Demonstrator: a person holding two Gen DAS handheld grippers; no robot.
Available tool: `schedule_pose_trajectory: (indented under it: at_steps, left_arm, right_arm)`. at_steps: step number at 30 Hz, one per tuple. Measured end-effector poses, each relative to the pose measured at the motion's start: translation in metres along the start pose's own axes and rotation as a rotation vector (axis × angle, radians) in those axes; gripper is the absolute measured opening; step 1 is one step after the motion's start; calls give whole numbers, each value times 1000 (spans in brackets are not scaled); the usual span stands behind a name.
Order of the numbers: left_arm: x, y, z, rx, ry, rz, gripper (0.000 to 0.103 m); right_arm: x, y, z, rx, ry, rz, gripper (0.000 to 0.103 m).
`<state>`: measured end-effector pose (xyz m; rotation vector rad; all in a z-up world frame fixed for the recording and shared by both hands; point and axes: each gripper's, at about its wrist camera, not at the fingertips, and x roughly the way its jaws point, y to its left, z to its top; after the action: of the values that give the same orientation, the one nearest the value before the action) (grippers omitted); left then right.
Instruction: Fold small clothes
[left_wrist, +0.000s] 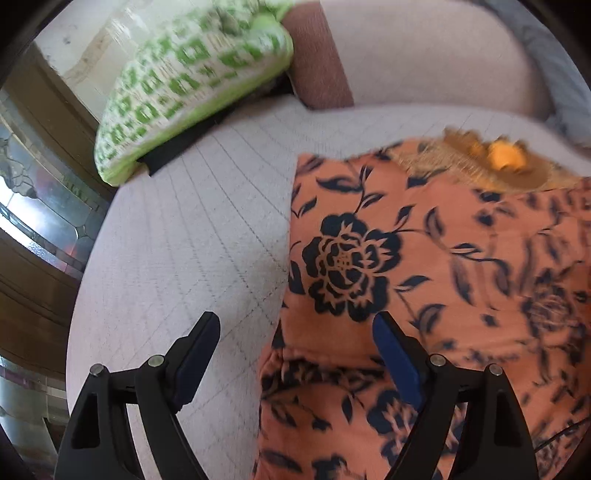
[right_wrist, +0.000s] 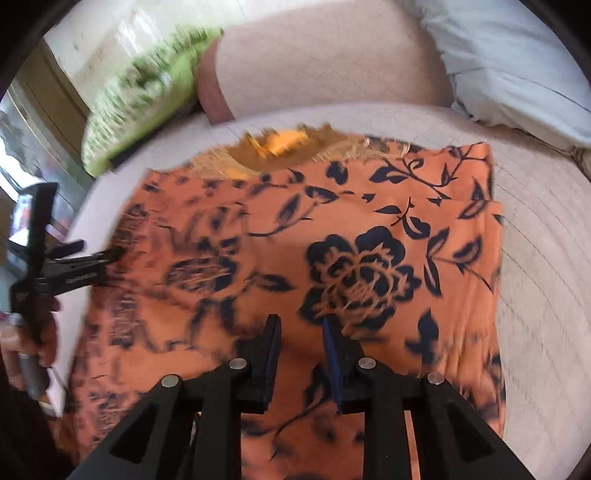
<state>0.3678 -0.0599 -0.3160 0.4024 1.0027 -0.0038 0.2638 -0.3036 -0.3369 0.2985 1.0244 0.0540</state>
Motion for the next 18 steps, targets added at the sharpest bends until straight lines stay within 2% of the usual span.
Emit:
schedule_pose_trajectory:
  at_steps: [4, 8, 13, 18]
  left_arm:
    - [-58, 2, -32, -36, -109, -4, 85]
    - [-105, 8, -62, -72, -156, -40, 86]
    - [-164, 18, -109, -116, -204, -107, 90]
    - [-214, 23, -137, -112, -269, -98, 90]
  right_arm:
    - [-50, 16, -36, -26, -103, -17, 26]
    - [-107, 34, -65, -53, -179, -15, 26]
    - [-157, 52, -91, -122, -220, -32, 26]
    - [-197, 67, -112, -155, -282, 1, 26]
